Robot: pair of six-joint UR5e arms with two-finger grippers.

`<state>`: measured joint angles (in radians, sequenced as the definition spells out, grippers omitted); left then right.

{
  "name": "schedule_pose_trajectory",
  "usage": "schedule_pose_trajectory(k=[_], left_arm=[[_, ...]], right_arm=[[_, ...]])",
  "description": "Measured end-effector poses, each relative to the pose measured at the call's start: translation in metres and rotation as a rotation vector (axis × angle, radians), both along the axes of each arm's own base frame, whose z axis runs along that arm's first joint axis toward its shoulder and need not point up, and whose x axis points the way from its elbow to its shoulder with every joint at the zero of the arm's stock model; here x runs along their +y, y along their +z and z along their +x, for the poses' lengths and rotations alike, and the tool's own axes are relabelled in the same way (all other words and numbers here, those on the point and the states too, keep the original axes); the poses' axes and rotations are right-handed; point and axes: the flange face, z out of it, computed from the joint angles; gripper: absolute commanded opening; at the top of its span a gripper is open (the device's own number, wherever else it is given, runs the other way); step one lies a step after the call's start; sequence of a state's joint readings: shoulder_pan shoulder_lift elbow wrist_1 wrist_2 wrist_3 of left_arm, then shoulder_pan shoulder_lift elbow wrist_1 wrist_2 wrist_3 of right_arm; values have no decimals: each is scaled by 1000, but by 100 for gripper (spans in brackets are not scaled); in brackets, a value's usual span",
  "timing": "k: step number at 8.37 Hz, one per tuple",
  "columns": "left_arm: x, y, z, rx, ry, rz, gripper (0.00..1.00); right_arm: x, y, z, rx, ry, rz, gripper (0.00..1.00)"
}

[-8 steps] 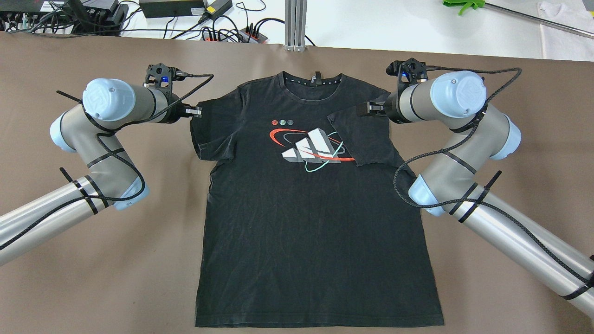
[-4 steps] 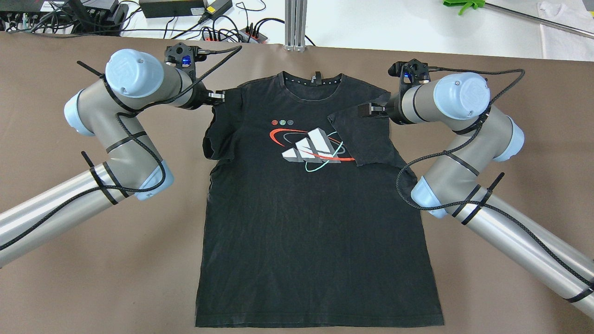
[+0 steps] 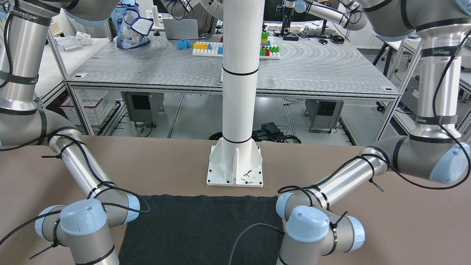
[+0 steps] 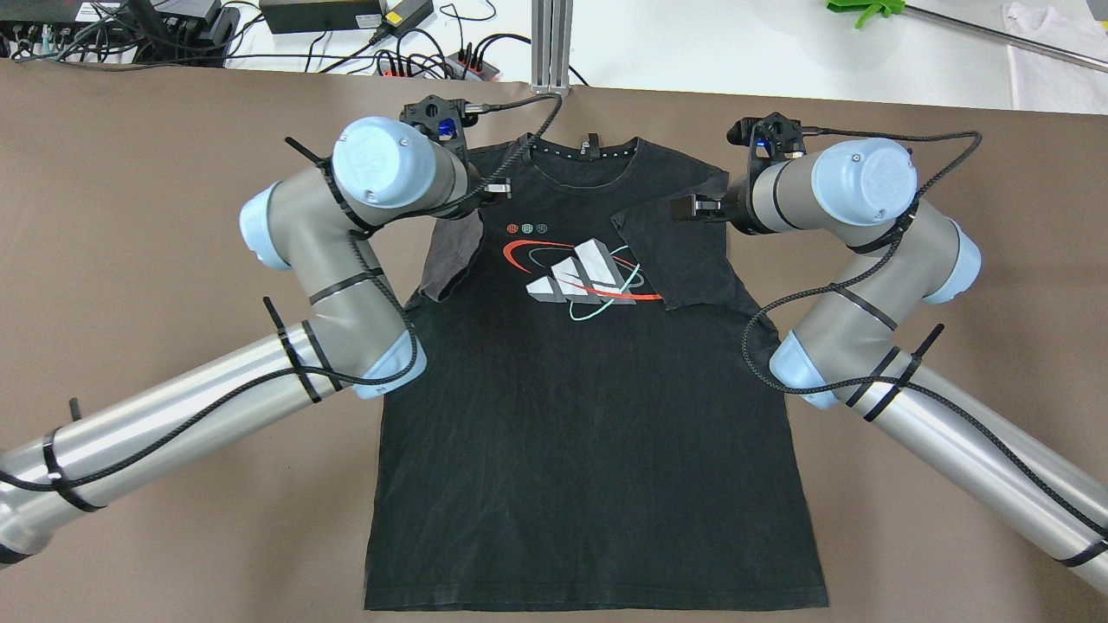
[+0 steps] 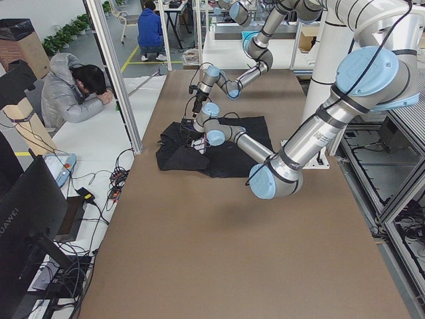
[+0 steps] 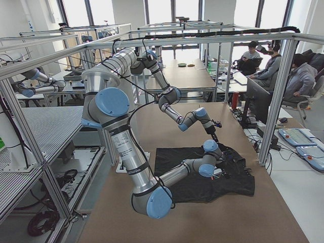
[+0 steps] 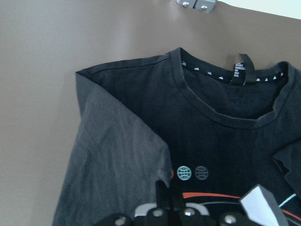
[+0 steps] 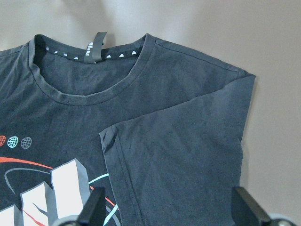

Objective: Fold clothes
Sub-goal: 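Fold the sleeve nearest the left gripper inward over the shirt body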

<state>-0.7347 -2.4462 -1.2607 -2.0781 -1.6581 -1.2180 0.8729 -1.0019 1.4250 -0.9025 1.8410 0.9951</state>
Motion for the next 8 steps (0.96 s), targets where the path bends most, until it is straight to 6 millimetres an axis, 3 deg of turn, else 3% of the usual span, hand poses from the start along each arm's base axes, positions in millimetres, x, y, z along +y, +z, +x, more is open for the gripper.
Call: schedule_pose_trajectory(k=[2,5,6,7,8], left_arm=[[-1,-26,48,-5,-52,-28,0],[-6,-22,70,-37,-95,-39,0],[-8,-18,71,-44,-100,-41,87],[-10,-16,72,-48,-104,-40,100],[-11,-16,71,-48,-107,-38,100]], right_arm=[[0,2,0,4,-2,2,94],[1,4,0,5,-2,-1,94],[1,4,0,5,-1,-3,94],[1,4,0,4,-1,-4,94],[1,3,0,3,-1,-4,94]])
